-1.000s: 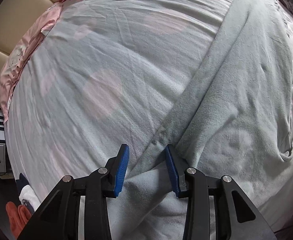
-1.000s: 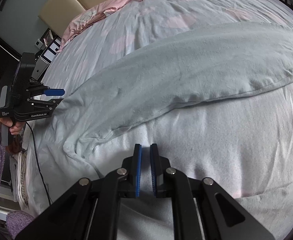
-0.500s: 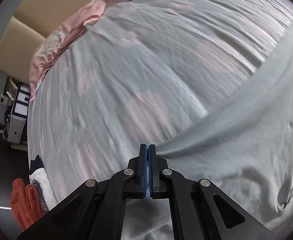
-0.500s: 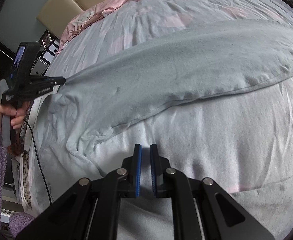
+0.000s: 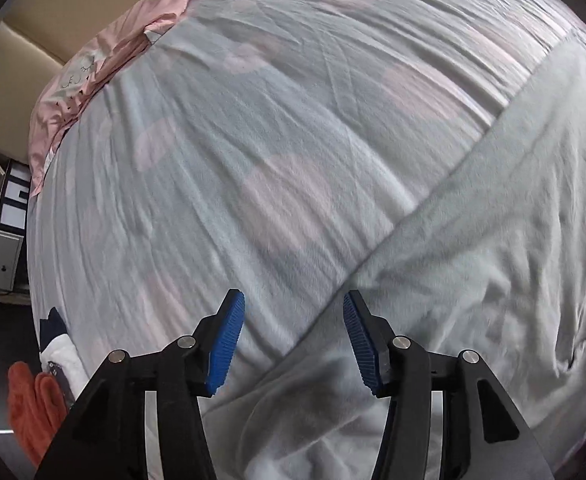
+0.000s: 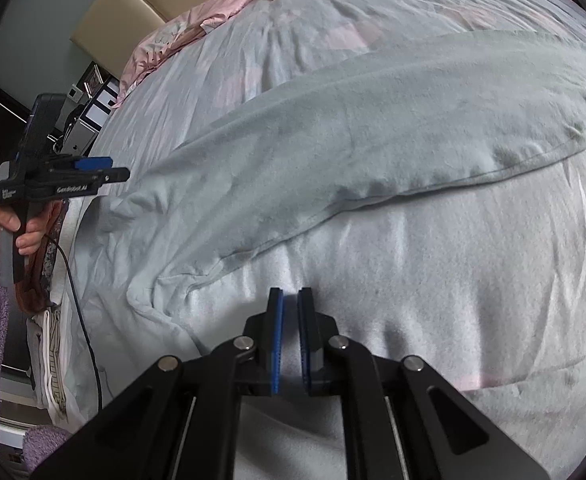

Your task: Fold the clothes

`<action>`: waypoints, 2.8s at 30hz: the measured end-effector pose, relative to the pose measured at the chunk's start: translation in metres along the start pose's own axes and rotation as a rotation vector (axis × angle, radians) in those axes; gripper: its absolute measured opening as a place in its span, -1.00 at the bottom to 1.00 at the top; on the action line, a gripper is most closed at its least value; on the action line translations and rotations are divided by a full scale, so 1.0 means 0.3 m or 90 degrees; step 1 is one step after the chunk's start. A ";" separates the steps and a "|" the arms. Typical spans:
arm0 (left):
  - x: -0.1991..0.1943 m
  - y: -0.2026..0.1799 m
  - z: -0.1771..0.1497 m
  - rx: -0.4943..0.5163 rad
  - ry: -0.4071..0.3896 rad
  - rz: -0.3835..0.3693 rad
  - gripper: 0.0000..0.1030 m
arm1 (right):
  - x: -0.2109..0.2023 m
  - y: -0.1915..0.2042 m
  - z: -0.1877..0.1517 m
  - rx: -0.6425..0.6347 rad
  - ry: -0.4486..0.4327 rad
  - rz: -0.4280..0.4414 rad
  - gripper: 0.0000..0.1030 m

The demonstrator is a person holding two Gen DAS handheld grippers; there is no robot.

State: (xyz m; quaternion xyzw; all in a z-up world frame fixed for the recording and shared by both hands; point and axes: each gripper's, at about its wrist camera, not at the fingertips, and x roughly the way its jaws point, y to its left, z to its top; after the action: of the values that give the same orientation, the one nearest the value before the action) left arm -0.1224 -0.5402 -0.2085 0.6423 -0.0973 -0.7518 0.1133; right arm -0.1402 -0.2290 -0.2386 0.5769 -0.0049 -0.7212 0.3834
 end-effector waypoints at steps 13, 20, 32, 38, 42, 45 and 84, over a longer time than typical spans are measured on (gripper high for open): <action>0.004 0.136 -0.261 -0.048 0.042 0.028 0.04 | -0.002 0.005 -0.003 0.003 0.006 -0.003 -0.84; 0.026 0.245 -0.226 -0.140 0.042 -0.003 0.04 | 0.003 0.007 -0.005 -0.002 0.007 -0.006 -0.84; 0.052 0.155 -0.210 -0.123 0.037 0.058 -0.90 | 0.008 -0.003 -0.005 0.009 0.009 0.005 -0.84; 0.053 0.270 -0.190 -0.211 0.030 0.100 -0.91 | 0.007 -0.009 -0.003 0.015 0.009 0.007 -0.84; 0.152 0.217 -0.169 -0.185 0.063 0.128 -0.86 | 0.014 -0.011 -0.002 0.014 0.011 0.007 -0.85; 0.135 0.184 -0.173 -0.180 0.045 0.147 -0.74 | 0.016 -0.014 -0.001 0.014 0.013 0.010 -0.85; -0.385 -0.749 -0.733 0.260 -0.062 0.181 -0.11 | -0.350 -0.148 -0.322 0.119 -0.026 -0.154 -0.80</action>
State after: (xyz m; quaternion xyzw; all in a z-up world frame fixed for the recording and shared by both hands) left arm 0.1017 -0.2916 -0.1995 0.5944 -0.3419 -0.7233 0.0812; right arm -0.0796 -0.0969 -0.2039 0.5914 -0.0100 -0.7704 0.2380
